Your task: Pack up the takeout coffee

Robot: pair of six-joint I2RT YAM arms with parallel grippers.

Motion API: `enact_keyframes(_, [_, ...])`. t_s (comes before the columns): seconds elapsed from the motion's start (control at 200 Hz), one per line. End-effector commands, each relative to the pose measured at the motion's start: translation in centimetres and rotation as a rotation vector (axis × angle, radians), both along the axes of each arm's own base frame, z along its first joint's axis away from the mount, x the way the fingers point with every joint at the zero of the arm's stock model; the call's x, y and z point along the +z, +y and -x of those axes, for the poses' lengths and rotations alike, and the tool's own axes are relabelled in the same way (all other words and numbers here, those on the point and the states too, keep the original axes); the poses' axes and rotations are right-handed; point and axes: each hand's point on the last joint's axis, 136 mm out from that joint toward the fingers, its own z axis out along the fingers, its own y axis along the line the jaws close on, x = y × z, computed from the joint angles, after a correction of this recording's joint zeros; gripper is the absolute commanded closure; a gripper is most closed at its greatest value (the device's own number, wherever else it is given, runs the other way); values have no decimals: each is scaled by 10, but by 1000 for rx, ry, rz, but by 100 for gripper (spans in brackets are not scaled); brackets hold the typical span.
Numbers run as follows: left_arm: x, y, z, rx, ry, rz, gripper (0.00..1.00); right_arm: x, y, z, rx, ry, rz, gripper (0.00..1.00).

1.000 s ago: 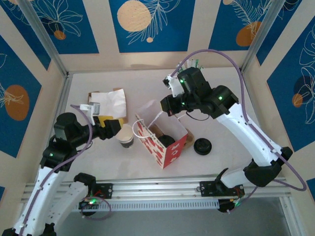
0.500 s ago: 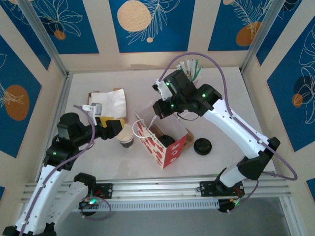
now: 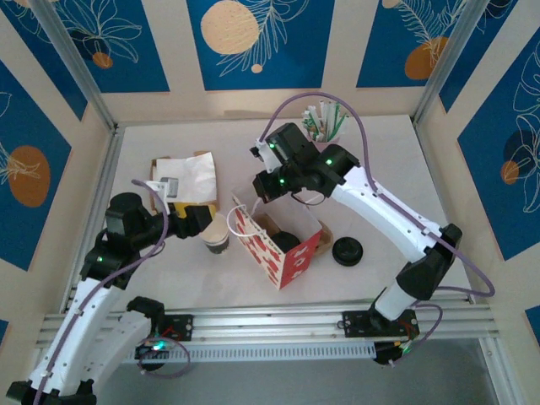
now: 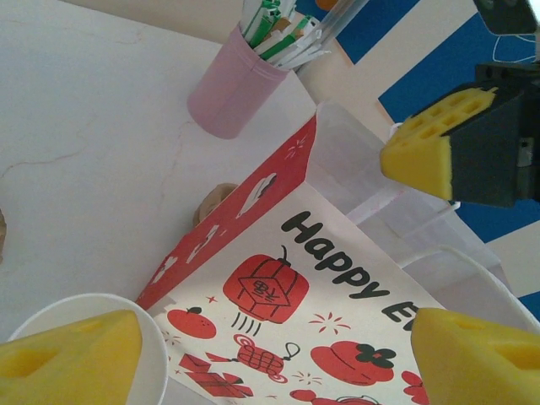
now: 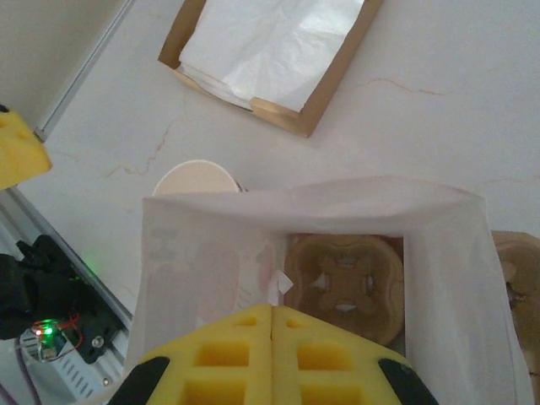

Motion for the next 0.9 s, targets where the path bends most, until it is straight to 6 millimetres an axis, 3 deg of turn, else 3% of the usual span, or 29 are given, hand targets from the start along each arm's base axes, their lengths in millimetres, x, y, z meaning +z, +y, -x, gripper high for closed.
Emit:
enact_keyframes(0.0, [0,3,-7,28,-17,-4,17,-18,10,-6,-13,15,20,97])
enact_keyframes(0.47, [-10,11,-13,88,25,-34,17,-60,25,-8,5,60,65,88])
enact_keyframes(0.895, [-11,16,-12,125,53,-38,16,-31,16,-5,-1,13,38,62])
